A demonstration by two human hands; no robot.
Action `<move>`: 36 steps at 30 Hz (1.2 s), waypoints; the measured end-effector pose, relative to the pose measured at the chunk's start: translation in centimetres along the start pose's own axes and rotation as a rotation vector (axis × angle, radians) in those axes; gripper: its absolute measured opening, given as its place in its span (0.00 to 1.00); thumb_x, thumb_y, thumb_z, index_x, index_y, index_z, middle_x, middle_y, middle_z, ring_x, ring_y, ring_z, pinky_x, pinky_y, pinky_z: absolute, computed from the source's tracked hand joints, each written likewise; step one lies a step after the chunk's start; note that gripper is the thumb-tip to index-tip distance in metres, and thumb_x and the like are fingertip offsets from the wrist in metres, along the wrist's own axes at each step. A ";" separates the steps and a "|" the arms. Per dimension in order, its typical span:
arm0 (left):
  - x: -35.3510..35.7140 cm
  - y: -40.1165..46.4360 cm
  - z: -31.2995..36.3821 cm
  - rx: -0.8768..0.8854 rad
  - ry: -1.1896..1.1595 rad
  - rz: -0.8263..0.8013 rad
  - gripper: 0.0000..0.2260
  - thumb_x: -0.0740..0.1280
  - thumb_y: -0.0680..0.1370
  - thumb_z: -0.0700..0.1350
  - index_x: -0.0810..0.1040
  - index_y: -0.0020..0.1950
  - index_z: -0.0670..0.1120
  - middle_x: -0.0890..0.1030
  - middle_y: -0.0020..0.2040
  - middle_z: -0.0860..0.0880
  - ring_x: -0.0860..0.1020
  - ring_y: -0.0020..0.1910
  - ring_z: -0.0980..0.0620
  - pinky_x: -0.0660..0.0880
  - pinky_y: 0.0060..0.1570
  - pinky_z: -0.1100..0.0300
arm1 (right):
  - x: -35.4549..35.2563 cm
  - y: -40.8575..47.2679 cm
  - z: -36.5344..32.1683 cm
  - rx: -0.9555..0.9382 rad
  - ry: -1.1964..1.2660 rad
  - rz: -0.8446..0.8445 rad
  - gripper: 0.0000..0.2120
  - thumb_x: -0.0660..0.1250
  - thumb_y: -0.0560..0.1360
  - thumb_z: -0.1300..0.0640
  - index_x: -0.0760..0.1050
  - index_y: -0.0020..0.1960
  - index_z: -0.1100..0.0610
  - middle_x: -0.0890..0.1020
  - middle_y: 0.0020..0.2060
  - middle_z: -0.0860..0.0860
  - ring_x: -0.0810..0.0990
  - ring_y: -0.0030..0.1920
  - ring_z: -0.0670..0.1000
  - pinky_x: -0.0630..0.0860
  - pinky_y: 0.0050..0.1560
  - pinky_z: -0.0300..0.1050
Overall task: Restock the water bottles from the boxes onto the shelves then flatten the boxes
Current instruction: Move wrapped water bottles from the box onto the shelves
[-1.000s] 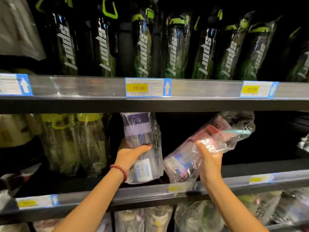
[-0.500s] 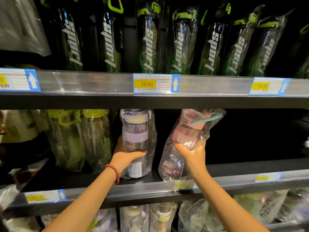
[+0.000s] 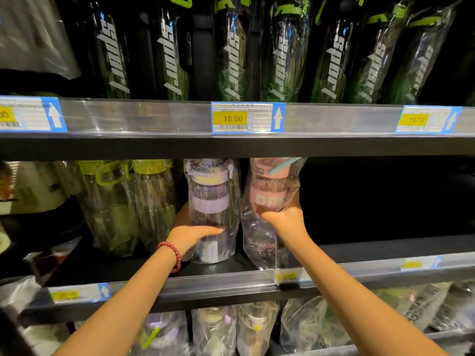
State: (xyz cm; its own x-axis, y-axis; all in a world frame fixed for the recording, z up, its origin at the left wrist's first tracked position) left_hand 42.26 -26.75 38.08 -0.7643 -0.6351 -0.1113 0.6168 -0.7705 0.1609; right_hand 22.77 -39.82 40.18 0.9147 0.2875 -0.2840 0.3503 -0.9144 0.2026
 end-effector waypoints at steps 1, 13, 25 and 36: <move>0.0 0.0 0.1 0.014 0.012 -0.003 0.32 0.79 0.61 0.33 0.72 0.60 0.50 0.79 0.56 0.49 0.76 0.56 0.50 0.71 0.59 0.57 | 0.2 -0.1 0.1 -0.006 0.026 0.007 0.09 0.75 0.69 0.57 0.74 0.41 0.57 0.78 0.36 0.51 0.76 0.41 0.49 0.72 0.39 0.34; -1.1 -0.7 -0.6 0.037 0.181 0.080 0.32 0.79 0.64 0.41 0.72 0.65 0.44 0.78 0.59 0.46 0.76 0.58 0.48 0.71 0.58 0.58 | 1.3 -0.9 1.6 -0.059 -0.044 -0.065 0.09 0.75 0.68 0.58 0.77 0.45 0.58 0.80 0.36 0.53 0.78 0.38 0.51 0.78 0.44 0.47; -0.7 -1.8 -2.1 -0.139 0.442 0.094 0.15 0.78 0.66 0.47 0.72 0.39 0.43 0.75 0.38 0.48 0.73 0.41 0.49 0.70 0.42 0.61 | 1.7 -1.7 3.5 -0.152 -0.151 -0.150 0.27 0.77 0.64 0.45 0.75 0.52 0.63 0.82 0.46 0.57 0.81 0.47 0.53 0.77 0.49 0.47; -0.7 -1.2 -3.7 -0.235 0.325 0.197 0.29 0.77 0.68 0.44 0.72 0.64 0.36 0.77 0.62 0.40 0.74 0.60 0.41 0.72 0.60 0.54 | 2.6 0.4 7.1 0.181 -0.168 -0.086 0.27 0.73 0.71 0.59 0.59 0.23 0.58 0.62 0.15 0.47 0.61 0.23 0.47 0.58 0.25 0.38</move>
State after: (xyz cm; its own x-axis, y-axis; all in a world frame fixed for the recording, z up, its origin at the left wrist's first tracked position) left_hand 42.81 -25.60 34.38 -0.5523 -0.7265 -0.4089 0.7995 -0.6005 -0.0130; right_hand 23.84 -41.47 32.84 0.8316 0.3291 -0.4474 0.3698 -0.9291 0.0040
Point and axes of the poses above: each hand's wrist, its own y-axis towards the middle knuckle, its own x-axis out of the palm, z = x × y, the point moved 9 cm from there along y, towards the middle knuckle
